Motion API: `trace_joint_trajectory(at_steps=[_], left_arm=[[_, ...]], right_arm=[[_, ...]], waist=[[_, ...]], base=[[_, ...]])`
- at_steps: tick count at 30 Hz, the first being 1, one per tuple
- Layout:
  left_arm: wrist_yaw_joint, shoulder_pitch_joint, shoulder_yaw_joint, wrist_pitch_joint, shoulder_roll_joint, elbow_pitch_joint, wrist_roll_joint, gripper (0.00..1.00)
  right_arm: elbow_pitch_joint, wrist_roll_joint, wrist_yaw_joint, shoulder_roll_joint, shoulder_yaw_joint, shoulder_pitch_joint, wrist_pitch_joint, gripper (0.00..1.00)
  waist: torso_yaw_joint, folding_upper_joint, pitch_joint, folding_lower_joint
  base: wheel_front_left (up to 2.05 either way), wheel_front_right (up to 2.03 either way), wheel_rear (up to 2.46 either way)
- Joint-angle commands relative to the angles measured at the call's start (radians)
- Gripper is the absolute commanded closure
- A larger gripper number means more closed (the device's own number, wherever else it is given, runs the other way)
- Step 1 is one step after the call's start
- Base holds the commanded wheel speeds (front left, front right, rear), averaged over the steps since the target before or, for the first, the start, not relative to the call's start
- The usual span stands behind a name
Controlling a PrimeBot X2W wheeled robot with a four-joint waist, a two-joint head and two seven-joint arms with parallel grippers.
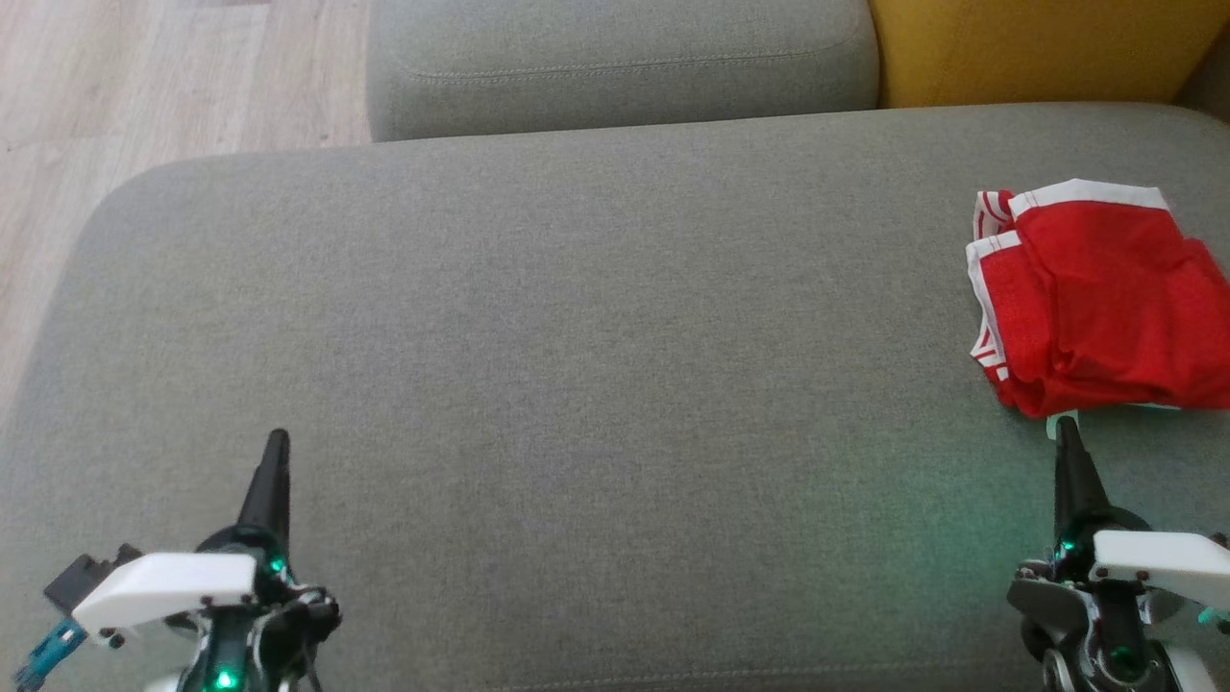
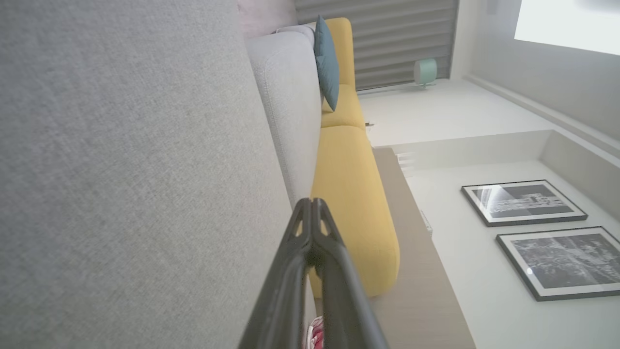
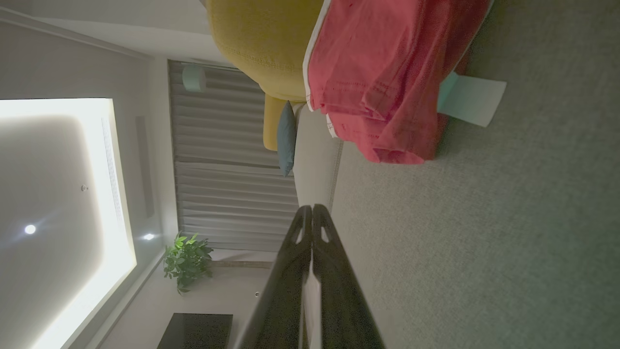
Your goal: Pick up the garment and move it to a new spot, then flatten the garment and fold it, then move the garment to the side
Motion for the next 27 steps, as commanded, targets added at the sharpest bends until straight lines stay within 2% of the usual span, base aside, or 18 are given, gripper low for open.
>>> trace_joint_trajectory(at_steps=[1,13,27], left_arm=[[-0.011,-0.059,0.042,0.009,0.018,-0.028,-0.026,1.00],[-0.030,-0.073,0.075,0.045,0.018,-0.016,-0.155,1.00],[-0.030,-0.073,0.083,0.051,0.014,-0.015,-0.155,1.00]], right_arm=[[-0.038,0.028,-0.001,-0.020,0.012,-0.063,0.009,1.00],[-0.038,0.163,-0.001,-0.020,-0.003,-0.069,0.045,1.00],[-0.038,0.164,-0.001,-0.017,-0.008,-0.070,0.049,1.00]], waist=[[0.000,-0.0001,0.000,0.0000],[0.003,-0.0001,-0.004,0.0000],[0.003,-0.0001,-0.004,0.0000]], base=[[0.00,0.00,0.00],[0.00,0.00,0.00],[0.00,0.00,0.00]])
